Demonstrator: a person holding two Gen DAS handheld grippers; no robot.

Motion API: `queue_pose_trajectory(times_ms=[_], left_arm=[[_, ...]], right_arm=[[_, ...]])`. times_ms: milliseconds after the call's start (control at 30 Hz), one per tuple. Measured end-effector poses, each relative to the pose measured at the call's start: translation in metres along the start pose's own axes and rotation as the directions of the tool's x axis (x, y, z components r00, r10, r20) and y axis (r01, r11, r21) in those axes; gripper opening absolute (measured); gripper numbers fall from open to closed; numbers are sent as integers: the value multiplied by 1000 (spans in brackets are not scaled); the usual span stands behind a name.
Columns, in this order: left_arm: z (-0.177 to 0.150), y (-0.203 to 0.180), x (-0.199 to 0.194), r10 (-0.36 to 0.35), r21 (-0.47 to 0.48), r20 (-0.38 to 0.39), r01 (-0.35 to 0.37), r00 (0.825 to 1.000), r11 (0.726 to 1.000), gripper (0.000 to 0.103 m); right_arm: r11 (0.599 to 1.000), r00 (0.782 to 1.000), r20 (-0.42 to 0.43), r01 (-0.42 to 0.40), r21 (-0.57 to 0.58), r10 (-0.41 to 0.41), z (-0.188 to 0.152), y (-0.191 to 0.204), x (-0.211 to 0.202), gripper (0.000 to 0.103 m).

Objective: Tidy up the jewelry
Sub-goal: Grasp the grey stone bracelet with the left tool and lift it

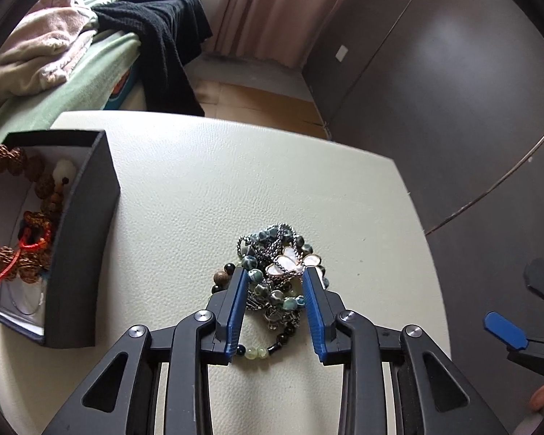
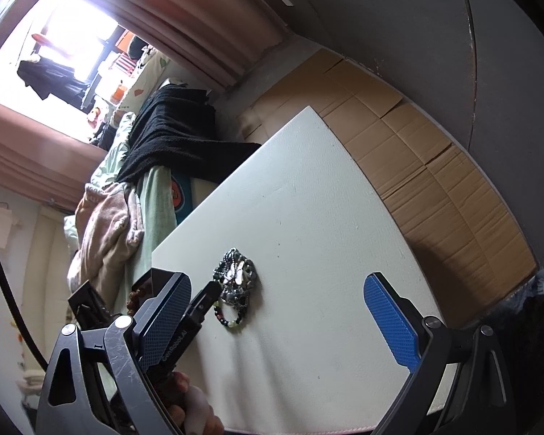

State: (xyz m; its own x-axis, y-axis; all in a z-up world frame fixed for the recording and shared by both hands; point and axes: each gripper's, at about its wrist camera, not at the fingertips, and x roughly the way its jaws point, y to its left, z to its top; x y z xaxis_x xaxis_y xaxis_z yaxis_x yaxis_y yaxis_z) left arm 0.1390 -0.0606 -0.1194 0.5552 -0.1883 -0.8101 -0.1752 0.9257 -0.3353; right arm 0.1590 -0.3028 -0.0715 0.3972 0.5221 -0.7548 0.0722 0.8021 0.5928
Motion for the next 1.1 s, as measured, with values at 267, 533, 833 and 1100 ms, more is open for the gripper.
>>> queue_pose_trajectory(times_ms=[267, 533, 833, 1100], left_arm=[[2, 7, 2, 26, -21, 17, -26, 1000, 999, 10], [8, 7, -39, -114, -20, 70, 116, 991, 993, 10], [12, 3, -87, -217, 22, 144, 216, 966, 976, 10], [18, 27, -109, -203, -12, 196, 209, 959, 978, 10]], right_arm=[[1000, 1000, 4, 12, 12, -12, 4, -1, 4, 98], [1000, 1000, -12, 27, -14, -27, 0, 8, 12, 97], [997, 998, -38, 51, -56, -53, -10, 19, 23, 97], [995, 997, -72, 34, -95, -41, -19, 31, 38, 93]])
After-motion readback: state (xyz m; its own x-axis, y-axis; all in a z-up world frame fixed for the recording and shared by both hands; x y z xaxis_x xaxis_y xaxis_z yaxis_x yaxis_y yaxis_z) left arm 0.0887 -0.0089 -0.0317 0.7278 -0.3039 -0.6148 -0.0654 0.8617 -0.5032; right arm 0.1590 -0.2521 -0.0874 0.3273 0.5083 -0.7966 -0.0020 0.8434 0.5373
